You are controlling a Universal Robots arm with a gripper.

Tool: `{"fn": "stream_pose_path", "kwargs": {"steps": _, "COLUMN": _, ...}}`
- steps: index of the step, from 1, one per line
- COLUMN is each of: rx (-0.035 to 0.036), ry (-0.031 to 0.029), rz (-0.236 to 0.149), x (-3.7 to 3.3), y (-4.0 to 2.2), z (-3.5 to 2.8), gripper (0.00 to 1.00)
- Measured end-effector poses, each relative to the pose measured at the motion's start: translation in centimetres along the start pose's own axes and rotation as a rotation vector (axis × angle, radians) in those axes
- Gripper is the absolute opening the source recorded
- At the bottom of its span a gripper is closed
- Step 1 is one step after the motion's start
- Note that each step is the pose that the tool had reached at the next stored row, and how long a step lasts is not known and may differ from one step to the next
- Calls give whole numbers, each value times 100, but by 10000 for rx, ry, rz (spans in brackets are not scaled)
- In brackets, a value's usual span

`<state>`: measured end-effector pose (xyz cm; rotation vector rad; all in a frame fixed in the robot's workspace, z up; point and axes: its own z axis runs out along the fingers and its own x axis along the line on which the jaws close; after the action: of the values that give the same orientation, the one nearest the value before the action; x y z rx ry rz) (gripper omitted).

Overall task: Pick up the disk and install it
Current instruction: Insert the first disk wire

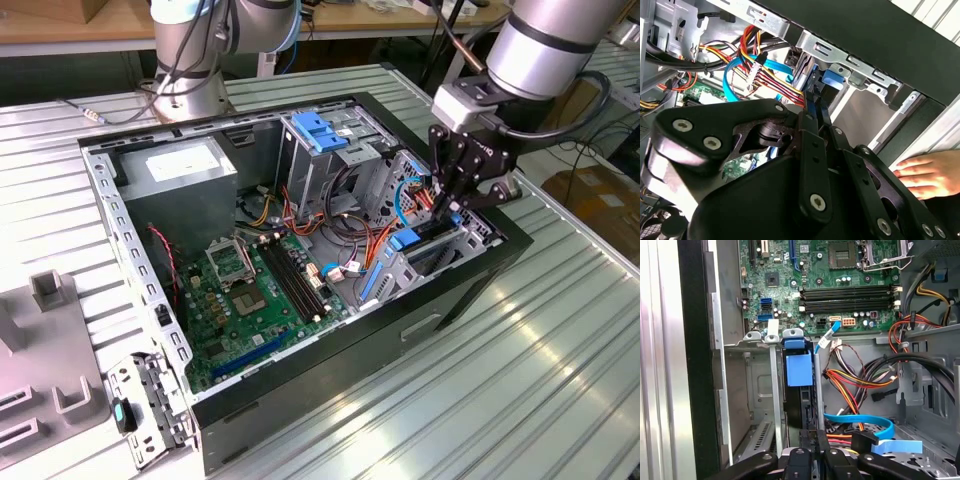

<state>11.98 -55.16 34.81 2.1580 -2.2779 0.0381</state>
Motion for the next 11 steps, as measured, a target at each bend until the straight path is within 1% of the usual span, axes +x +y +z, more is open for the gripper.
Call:
{"fn": "stream_pose_path", "kwargs": {"steps": 4, "rx": 1, "ry": -2, "rz": -76, "x": 0, "y": 0, "z": 9, "gripper": 16}}
{"fn": "stream_pose_path", "kwargs": {"steps": 11, "rx": 2, "ry": -9, "rz": -94, "x": 2, "y": 0, "z": 17, "gripper": 16}}
